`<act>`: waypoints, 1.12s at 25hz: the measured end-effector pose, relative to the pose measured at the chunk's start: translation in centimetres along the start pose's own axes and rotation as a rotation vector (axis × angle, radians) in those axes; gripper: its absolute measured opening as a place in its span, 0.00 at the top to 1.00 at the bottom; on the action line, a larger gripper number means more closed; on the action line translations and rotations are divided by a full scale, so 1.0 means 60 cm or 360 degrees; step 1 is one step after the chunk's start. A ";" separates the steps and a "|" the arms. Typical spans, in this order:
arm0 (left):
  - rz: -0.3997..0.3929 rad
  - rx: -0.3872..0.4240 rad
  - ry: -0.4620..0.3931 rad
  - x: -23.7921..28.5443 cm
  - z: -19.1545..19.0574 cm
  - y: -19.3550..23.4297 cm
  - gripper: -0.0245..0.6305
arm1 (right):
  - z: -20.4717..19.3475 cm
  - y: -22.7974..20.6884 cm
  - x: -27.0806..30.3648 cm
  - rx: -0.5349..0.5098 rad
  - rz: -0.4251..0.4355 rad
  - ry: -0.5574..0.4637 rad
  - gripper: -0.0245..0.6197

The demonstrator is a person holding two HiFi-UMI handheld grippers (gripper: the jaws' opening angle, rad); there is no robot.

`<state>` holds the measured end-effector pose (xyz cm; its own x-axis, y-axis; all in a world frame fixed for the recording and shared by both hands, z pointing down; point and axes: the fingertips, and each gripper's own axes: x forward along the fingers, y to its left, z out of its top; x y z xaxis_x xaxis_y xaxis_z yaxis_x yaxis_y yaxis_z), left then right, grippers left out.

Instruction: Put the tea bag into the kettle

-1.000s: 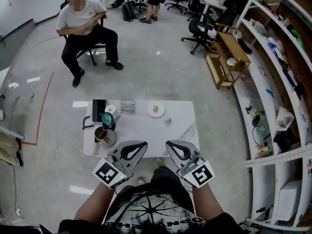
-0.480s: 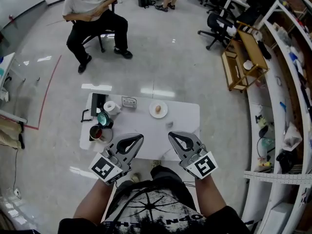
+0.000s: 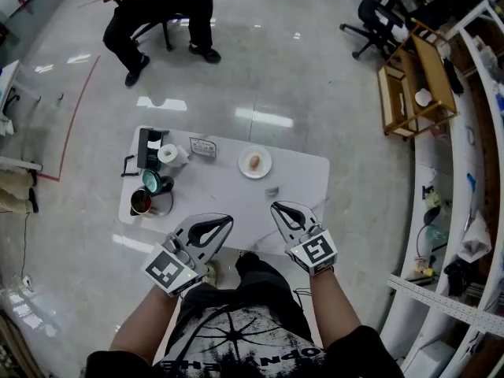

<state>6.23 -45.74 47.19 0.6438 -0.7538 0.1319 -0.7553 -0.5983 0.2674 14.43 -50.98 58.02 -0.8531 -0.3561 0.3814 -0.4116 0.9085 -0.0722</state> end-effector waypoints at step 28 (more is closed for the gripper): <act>0.0099 -0.0040 0.0445 0.140 -0.151 0.136 0.95 | -0.662 -0.172 0.242 -0.0246 0.0265 0.1571 0.63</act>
<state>6.62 -54.51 59.13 0.6079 -0.6824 0.4059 -0.7933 -0.5439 0.2736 19.01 -56.88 100.90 -0.2206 0.0539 0.9739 -0.2061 0.9733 -0.1006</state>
